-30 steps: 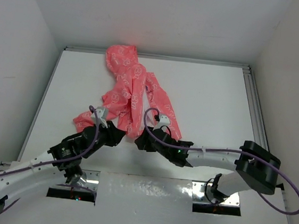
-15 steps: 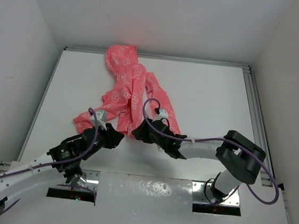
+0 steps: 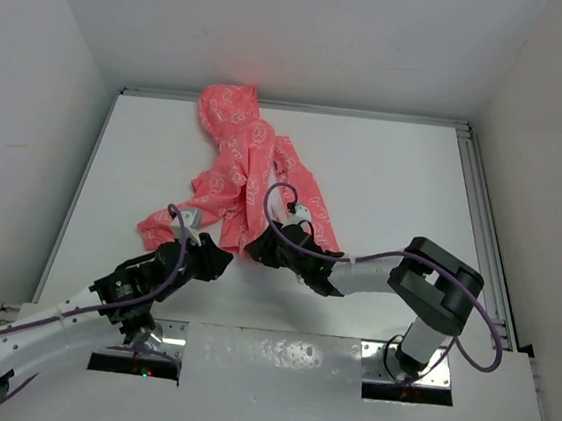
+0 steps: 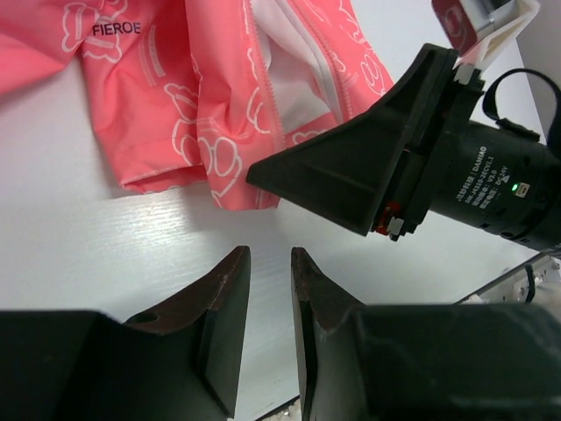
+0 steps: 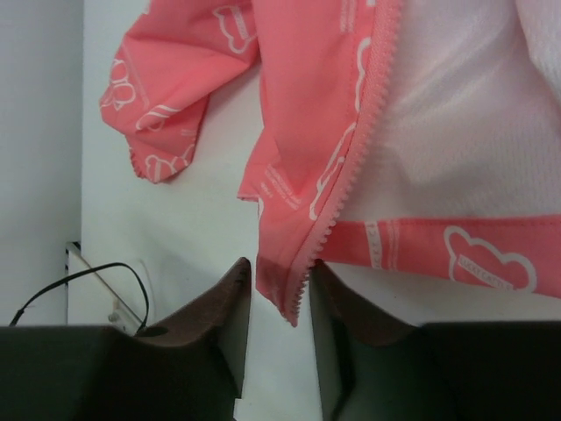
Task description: Zip up the jacket
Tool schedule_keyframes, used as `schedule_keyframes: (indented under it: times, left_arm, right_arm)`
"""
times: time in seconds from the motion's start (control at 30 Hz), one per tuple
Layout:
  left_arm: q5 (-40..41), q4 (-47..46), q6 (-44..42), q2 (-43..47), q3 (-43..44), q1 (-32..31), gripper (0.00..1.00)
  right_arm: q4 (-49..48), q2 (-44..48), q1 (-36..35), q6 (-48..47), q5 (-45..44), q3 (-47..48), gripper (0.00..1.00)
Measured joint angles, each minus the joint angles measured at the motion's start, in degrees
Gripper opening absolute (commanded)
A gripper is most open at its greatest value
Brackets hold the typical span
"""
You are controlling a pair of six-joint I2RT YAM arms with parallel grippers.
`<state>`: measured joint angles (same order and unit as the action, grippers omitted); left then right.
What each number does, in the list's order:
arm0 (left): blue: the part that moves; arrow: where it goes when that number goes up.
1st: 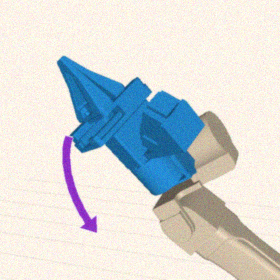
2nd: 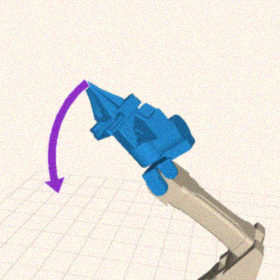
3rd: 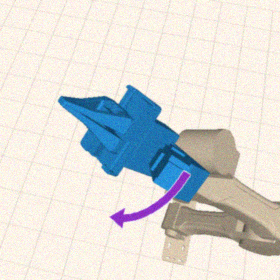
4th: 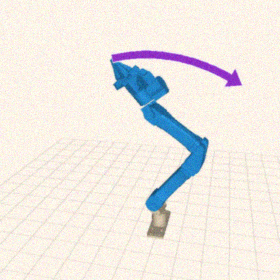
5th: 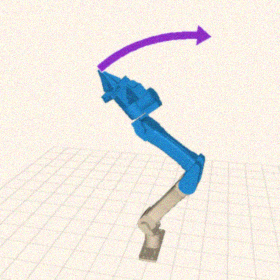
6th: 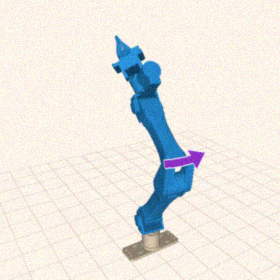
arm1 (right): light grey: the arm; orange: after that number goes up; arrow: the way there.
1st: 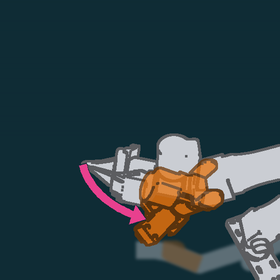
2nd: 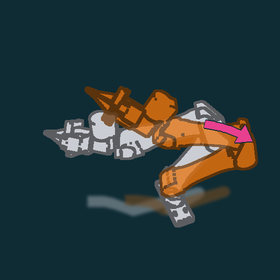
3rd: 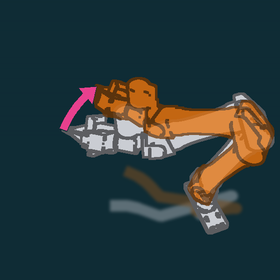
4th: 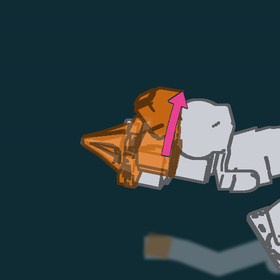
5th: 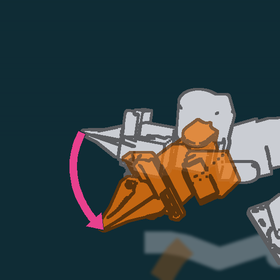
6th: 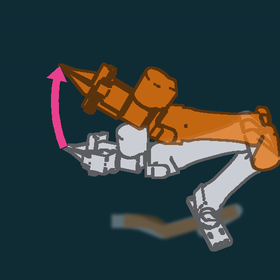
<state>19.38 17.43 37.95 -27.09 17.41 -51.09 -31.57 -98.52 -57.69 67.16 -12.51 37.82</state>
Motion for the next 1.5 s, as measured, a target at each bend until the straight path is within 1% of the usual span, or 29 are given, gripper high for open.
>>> schedule_keyframes:
  times: [0.07, 0.1, 0.2, 0.23, 0.27, 0.37, 0.43, 0.53, 0.63, 0.7, 0.83, 1.1, 1.33, 1.5]
  left_arm:
    - [-0.07, -0.13, 0.0, -0.57, -0.02, 0.0, 0.24]
    - [-0.15, -0.33, 0.02, -0.85, -0.13, 0.0, 0.24]
    - [-0.63, -0.76, 0.04, -1.7, -0.39, 0.0, 0.28]
    - [-0.81, -0.92, 0.07, -1.95, -0.39, 0.0, 0.3]
    - [-0.96, -1.29, 0.15, -2.16, -0.39, 0.0, 0.36]
    - [-1.01, -2.05, 0.46, -2.6, -0.48, 0.0, 0.48]
    - [-1.11, -3.15, 1.07, -3.32, -0.48, 0.0, 0.51]
    - [-1.92, -5.68, 1.44, -5.07, -0.48, 0.0, 0.51]
    - [-3.52, -9.44, 1.6, -8.02, -0.48, 0.02, 0.51]
    - [-4.68, -12.07, 1.79, -9.64, -0.5, 0.0, 0.51]
    - [-7.5, -18.16, 2.56, -14.25, -0.55, 0.0, 0.51]
    - [-13.9, -32.52, 3.5, -23.47, -2.21, 0.02, 0.51]
    - [-14.67, -37.33, 3.54, -26.86, -2.89, 0.02, 0.47]
    - [-14.88, -39.54, 3.54, -29.46, -3.19, 0.02, 0.49]
  right_arm:
    - [-1.84, -0.02, 0.17, 0.35, -0.11, -0.17, 0.18]
    - [-3.28, -0.02, 0.2, 0.57, -0.28, -0.52, 0.1]
    - [-7.19, -0.02, 0.2, 0.79, -0.85, -2.25, 0.0]
    - [-8.26, -0.02, 0.2, 0.81, -0.94, -2.89, 0.0]
    - [-9.7, -0.02, 0.24, 0.83, -0.94, -3.65, 0.0]
    - [-14.49, 0.31, 0.52, 0.85, -0.9, -7.02, 0.0]
    - [-18.23, 2.38, 1.4, 1.51, -0.46, -11.82, 0.0]
    - [-22.84, 5.79, 3.3, 3.82, 1.49, -16.94, 0.0]
    - [-29.99, 7.96, 6.23, 7.93, 4.96, -21.51, 0.0]
    - [-33.97, 8.09, 8.09, 11.08, 7.19, -23.56, 0.0]
    - [-38.34, 7.72, 10.21, 17.03, 11.15, -26.58, 0.0]
    - [-40.26, 3.85, 12.07, 25.31, 14.75, -30.58, 0.0]
    - [-40.41, 3.39, 12.57, 27.82, 16.06, -30.73, 0.0]
    - [-40.41, 4.55, 12.57, 28.68, 16.79, -30.64, 0.0]
